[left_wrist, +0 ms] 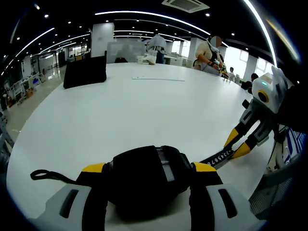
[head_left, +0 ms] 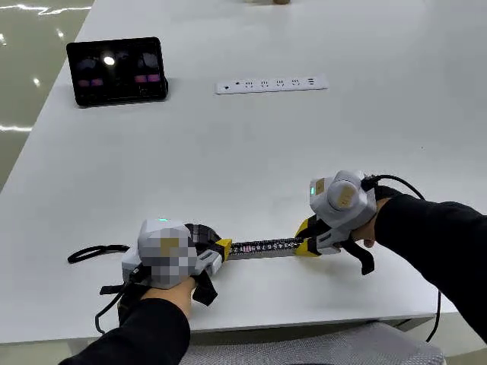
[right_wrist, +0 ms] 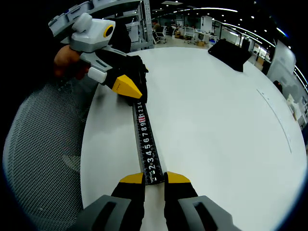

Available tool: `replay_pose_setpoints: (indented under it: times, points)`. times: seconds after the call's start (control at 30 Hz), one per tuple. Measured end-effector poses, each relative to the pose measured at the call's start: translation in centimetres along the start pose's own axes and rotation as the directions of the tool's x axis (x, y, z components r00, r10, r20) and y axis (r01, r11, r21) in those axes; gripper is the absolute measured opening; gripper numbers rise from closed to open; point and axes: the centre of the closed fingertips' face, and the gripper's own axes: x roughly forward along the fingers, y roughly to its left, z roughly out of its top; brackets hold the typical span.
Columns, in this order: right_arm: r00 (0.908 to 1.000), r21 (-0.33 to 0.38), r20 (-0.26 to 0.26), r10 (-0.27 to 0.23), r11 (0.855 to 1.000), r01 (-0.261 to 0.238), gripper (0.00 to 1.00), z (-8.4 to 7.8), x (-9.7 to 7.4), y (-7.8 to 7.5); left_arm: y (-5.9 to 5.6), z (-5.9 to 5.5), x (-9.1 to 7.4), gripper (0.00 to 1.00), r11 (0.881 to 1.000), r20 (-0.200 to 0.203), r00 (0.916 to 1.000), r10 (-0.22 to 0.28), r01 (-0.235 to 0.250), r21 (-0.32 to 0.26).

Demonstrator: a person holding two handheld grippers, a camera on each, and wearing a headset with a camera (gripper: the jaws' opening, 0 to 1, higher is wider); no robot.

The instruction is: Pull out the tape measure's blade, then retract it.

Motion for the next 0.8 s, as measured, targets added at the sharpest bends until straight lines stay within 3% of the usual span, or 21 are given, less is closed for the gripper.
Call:
replay_pose_setpoints:
  times: [0.8]
  points:
    - [0.9999,-0.010,0.012,0.004,1.000,-0.004,0.12,0.87,0.72,0.27,-0.01,0.03,-0.02,0.65,1.000,0.000,1.0000,-0.001,0.001,0.002]
